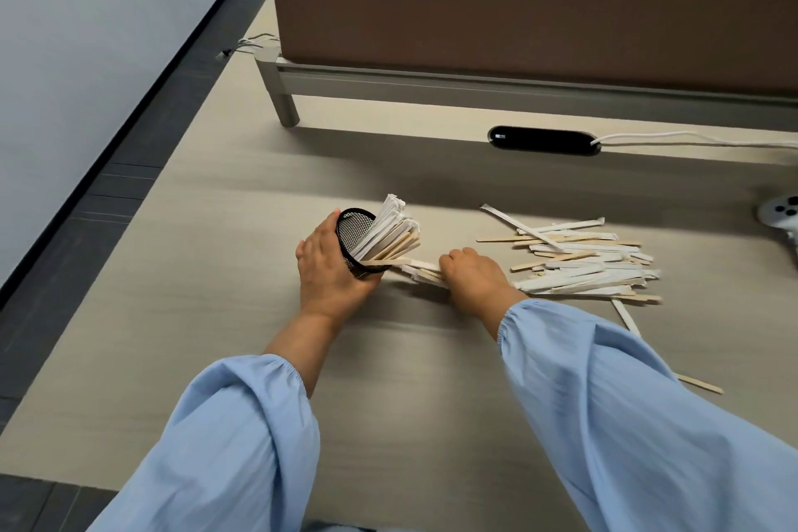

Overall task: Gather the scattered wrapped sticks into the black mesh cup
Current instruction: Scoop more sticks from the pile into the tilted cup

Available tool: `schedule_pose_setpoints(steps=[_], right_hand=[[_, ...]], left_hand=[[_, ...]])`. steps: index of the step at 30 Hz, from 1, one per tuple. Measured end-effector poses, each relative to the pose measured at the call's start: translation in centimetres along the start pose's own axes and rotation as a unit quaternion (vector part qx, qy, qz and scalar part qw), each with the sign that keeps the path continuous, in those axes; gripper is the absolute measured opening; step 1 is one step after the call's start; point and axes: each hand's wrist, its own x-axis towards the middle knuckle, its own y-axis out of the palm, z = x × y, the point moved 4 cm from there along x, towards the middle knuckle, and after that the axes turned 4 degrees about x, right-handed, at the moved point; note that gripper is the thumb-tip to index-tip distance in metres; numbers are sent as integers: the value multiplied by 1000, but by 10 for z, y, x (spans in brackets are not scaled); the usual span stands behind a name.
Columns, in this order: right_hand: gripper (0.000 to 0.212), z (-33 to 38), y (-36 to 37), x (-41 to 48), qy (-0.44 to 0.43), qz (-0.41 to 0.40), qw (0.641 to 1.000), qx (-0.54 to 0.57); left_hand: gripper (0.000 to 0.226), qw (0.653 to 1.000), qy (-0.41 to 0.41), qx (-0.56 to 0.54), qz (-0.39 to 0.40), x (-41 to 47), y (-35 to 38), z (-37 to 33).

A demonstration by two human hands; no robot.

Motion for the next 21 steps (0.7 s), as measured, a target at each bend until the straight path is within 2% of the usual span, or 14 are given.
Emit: schedule_pose_setpoints(steps=[7, 13, 16, 19, 21], right_hand=[[35, 10, 3, 8, 43, 28, 999, 11], [34, 11, 3, 7, 25, 53, 998, 4], [33, 10, 3, 4, 27, 40, 999, 16], [30, 3, 2, 1, 46, 9, 997, 68], [27, -5, 0, 1, 83, -15, 985, 154]], left_hand=[[97, 1000, -14, -3, 0, 6, -4, 4], [98, 1000, -16, 1, 0, 5, -3, 6], [100, 1000, -15, 1, 4, 4, -1, 5], [100, 1000, -17, -3, 1, 3, 0, 4], [98, 1000, -21, -7, -9, 3, 0, 5]])
